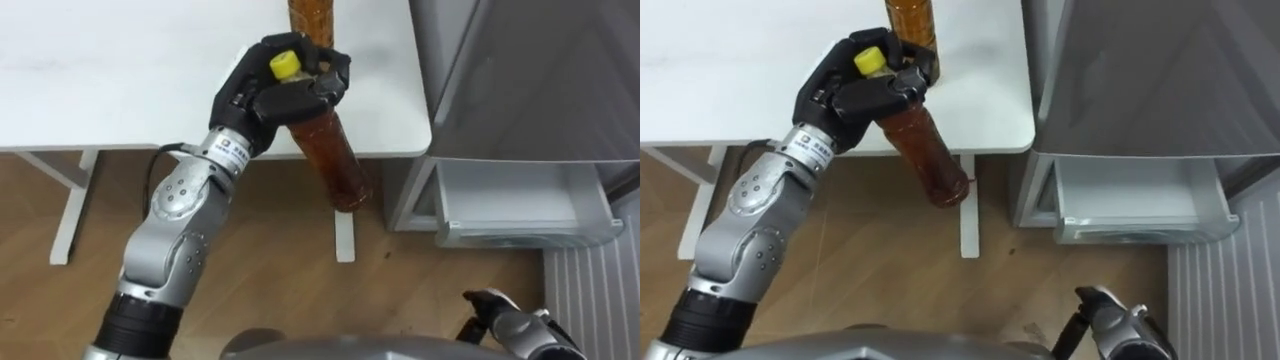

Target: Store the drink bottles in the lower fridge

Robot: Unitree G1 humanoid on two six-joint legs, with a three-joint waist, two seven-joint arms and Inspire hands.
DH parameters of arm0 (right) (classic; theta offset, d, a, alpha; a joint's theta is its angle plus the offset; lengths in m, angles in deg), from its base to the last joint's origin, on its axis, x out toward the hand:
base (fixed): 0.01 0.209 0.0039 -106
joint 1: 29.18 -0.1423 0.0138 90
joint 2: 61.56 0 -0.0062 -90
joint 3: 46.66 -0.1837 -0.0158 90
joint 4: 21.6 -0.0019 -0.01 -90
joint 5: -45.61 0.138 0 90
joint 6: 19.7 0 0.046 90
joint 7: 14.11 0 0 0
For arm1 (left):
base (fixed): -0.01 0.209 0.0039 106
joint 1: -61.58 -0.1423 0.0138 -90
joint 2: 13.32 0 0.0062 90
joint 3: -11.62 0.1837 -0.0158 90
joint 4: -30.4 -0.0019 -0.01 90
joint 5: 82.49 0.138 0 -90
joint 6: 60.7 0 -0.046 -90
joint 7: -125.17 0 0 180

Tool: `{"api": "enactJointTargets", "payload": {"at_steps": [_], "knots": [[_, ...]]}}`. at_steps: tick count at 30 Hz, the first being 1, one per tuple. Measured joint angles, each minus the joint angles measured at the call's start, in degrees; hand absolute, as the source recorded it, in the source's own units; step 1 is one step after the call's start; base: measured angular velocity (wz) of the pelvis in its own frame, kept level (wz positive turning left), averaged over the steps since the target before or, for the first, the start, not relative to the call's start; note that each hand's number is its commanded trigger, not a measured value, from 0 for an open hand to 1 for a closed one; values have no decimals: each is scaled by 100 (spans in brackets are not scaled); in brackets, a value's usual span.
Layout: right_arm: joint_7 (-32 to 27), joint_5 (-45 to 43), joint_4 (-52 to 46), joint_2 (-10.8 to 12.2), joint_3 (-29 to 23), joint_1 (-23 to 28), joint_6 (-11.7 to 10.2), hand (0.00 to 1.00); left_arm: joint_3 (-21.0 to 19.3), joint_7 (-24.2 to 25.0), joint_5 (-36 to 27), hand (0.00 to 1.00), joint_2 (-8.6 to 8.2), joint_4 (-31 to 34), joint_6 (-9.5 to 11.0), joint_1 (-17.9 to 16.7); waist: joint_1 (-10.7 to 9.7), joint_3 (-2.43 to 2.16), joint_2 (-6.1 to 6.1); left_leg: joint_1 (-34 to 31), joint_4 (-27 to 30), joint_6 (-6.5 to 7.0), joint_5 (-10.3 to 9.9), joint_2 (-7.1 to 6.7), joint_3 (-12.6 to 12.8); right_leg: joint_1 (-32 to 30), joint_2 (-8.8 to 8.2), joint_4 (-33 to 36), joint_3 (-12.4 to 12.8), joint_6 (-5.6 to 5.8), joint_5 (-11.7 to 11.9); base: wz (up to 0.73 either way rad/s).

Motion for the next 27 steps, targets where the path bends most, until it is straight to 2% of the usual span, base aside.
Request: {"api": "enactJointTargets", "payload": {"at_steps": [1,3,5,9,18,27], "knots": [[40,37,-144,39,3,-3,-92,0,4,3,5,100,-8,0,0,-11,-7,1,3,1,0,0,0,1,-2,4,-2,0,-25,-1,1,0],[140,258,-476,217,55,-32,-435,0,9,26,7,100,-81,0,19,-121,1,1,13,31,-4,-1,-1,1,-31,61,-3,-5,-122,-1,2,10],[316,373,-688,395,127,4,-539,0,9,31,10,100,-123,0,21,-241,-8,10,38,46,-3,-2,-2,-5,-80,103,-4,-11,-180,-1,2,13],[768,580,-947,593,253,65,-635,0,-1,32,23,100,-85,-4,21,-426,1,22,74,17,15,-4,-1,-9,-146,119,-2,-7,-263,-1,2,9],[1632,828,-2037,558,244,253,-671,0,-30,251,56,100,-151,-46,155,-490,-46,34,81,-93,108,-4,-2,-10,-228,91,4,3,-312,-2,2,3],[2052,1356,-2629,504,258,365,-672,0,-28,297,55,100,-170,-364,238,-507,-36,53,47,-40,99,-4,-2,-14,-187,114,4,4,-230,-2,2,-1]]}}
